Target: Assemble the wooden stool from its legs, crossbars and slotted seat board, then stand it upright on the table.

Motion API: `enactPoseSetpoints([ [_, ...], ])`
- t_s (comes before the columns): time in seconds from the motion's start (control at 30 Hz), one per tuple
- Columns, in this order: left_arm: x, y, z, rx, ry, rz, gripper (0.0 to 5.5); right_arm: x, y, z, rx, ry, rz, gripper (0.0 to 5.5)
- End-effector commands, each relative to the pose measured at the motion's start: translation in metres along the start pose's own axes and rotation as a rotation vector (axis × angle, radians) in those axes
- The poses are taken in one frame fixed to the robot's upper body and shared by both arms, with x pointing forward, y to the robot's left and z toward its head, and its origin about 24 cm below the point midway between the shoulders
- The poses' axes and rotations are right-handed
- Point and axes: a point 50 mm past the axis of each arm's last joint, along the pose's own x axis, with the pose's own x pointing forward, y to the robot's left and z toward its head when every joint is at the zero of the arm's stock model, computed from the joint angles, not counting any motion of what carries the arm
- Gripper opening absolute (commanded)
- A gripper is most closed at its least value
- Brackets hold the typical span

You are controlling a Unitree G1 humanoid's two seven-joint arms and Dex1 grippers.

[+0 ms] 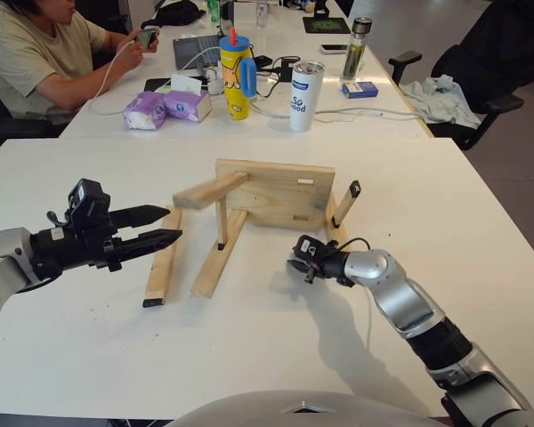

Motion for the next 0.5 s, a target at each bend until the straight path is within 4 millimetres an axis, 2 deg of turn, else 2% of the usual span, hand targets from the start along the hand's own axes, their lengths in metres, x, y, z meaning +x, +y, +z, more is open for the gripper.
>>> enactPoseSetpoints([
  [0.03, 0.000, 0.004, 0.004, 0.006, 0.009, -0.007, 2.83, 0.007, 0.008, 0.003, 0.101, -0.075, 0.019, 1.58],
  [0.13, 0.007, 0.001, 0.002, -0.002, 0.014, -0.041, 2.83, 0.012, 0.011, 0.007, 0.115, -0.104, 0.015, 1.58],
  [0.27, 0.010, 0.007, 0.014, 0.039, -0.032, -0.023, 2.83, 0.012, 0.012, 0.012, 0.173, -0.167, 0.008, 1.58],
  [0.4, 0.022, 0.014, 0.050, 0.139, -0.139, -0.028, 2.83, 0.013, 0.008, 0.011, 0.208, -0.182, -0.020, 1.58],
  [0.5, 0.041, 0.024, 0.079, 0.212, -0.215, -0.013, 2.83, 0.015, 0.009, 0.007, 0.219, -0.174, -0.024, 1.58],
])
